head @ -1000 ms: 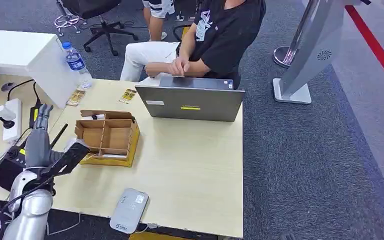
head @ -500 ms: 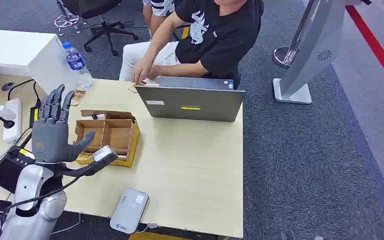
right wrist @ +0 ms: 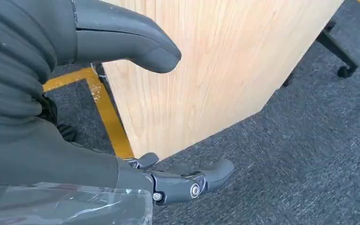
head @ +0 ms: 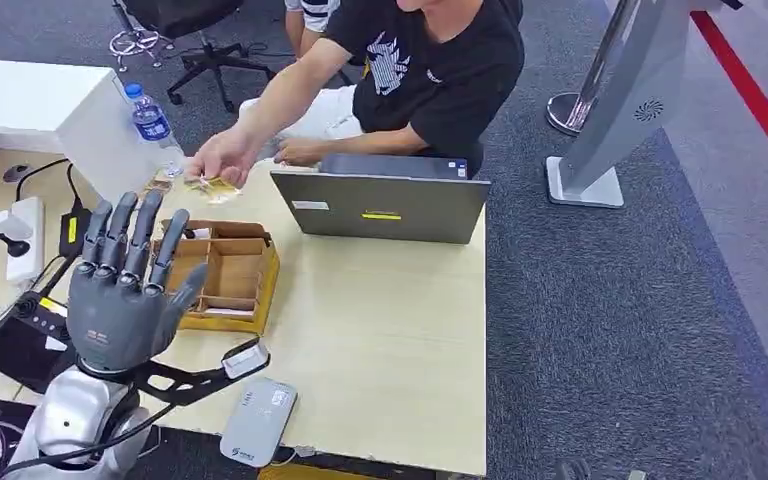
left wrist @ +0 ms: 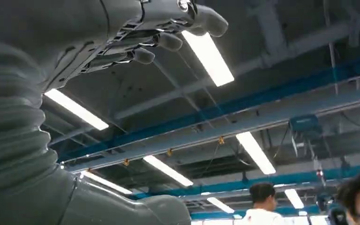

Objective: Pass the card to the sensor for recognition and then transmit it.

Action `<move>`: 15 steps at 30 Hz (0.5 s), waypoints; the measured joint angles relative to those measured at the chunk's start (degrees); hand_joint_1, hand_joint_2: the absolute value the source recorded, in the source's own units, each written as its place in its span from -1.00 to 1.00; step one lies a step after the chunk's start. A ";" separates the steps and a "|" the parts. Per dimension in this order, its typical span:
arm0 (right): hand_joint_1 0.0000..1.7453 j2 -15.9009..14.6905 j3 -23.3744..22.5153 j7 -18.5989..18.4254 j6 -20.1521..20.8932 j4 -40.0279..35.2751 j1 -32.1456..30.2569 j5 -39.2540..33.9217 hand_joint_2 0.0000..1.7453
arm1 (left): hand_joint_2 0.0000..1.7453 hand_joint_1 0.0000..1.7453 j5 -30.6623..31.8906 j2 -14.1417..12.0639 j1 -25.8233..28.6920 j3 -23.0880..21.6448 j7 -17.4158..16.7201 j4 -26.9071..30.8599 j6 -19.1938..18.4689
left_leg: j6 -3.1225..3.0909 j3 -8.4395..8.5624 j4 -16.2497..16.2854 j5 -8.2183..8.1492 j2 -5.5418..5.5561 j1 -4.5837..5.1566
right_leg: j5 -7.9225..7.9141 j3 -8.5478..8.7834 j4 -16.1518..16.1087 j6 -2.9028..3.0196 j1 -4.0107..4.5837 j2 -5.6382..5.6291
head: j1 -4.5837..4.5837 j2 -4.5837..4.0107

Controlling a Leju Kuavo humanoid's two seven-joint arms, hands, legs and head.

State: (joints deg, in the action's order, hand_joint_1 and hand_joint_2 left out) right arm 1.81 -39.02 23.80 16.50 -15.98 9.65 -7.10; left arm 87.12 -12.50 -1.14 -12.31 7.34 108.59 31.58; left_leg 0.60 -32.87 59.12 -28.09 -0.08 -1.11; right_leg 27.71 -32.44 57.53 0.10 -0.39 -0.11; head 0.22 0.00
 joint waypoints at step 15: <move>-1.00 0.04 -1.90 0.26 -0.09 0.20 0.00 0.90 1.00 | 1.00 -1.00 0.00 1.64 0.23 -0.48 0.24 1.11 0.26 | 0.00 0.00 0.00 0.00 0.00 0.00 | 0.00 0.00 0.00 0.00 0.00 0.00 | 0.02 0.00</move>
State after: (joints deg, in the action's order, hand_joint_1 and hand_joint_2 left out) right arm 1.86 -40.92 24.06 16.41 -15.78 9.65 -6.21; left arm 87.12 -10.86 -0.91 -12.79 7.58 109.70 31.85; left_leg 0.60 -32.87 59.11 -28.09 -0.08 -1.11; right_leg 27.70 -32.44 57.53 0.10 -0.38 -0.11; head 0.24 0.00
